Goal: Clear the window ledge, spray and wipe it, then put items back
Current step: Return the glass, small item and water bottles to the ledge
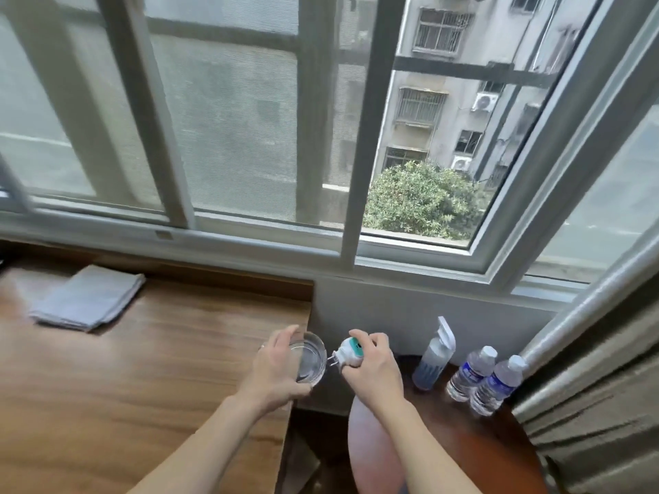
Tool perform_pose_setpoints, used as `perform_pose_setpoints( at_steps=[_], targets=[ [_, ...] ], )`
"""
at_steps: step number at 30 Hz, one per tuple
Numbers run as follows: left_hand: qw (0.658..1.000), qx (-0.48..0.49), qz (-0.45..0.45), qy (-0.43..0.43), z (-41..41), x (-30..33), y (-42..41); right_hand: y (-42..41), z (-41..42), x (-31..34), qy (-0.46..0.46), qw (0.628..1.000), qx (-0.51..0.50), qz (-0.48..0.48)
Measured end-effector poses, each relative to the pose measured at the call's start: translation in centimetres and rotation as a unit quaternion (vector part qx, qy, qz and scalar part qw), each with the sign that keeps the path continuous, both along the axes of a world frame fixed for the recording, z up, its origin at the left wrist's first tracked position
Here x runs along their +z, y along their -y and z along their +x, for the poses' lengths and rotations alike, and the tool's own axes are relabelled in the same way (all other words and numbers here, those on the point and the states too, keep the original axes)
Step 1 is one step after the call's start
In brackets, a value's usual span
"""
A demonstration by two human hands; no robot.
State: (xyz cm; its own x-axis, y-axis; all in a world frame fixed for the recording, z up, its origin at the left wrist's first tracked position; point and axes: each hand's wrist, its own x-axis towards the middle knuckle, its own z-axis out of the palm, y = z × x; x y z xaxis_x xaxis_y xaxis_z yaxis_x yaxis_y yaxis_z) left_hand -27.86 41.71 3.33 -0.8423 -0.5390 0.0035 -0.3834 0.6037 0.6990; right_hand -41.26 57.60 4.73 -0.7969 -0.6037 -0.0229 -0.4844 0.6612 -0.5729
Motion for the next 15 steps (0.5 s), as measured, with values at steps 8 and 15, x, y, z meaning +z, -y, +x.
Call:
perform_pose_setpoints(
  at_steps=[8,15],
  targets=[
    [0.996,0.088,-0.011,-0.005,13.0,1.7,9.3,10.8,10.2,0.9,0.011,0.998,0.054,-0.037],
    [0.988,0.153,-0.007,0.001,19.6,2.0,15.7,19.2,15.3,0.8,0.02,0.99,0.127,-0.055]
  ],
)
